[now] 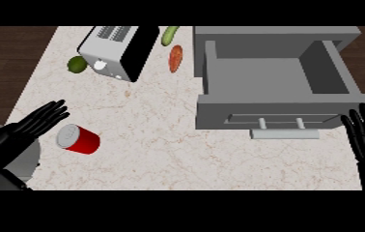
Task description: Pick up the can, place it into the drawer and close the drawer
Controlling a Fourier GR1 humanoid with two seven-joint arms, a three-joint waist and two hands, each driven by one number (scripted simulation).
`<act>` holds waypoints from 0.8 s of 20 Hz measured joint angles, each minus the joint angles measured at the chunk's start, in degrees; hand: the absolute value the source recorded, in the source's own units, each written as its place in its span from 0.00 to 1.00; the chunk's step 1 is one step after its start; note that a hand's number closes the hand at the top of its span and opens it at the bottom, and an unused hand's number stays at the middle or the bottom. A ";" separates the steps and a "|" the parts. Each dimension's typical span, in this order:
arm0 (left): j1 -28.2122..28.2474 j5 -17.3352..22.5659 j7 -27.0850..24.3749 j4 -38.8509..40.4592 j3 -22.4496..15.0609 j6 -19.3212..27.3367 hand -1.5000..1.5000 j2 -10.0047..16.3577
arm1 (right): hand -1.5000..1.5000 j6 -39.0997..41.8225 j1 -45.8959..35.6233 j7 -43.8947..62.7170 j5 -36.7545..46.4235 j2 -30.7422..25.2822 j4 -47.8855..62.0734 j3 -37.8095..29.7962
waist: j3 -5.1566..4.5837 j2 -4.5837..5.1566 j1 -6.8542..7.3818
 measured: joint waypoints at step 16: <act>-4.56 -15.16 -19.69 16.11 -7.22 11.35 0.00 2.98 | 0.00 0.38 -0.86 -0.47 1.12 0.93 0.71 0.38 | 1.03 -0.49 -0.33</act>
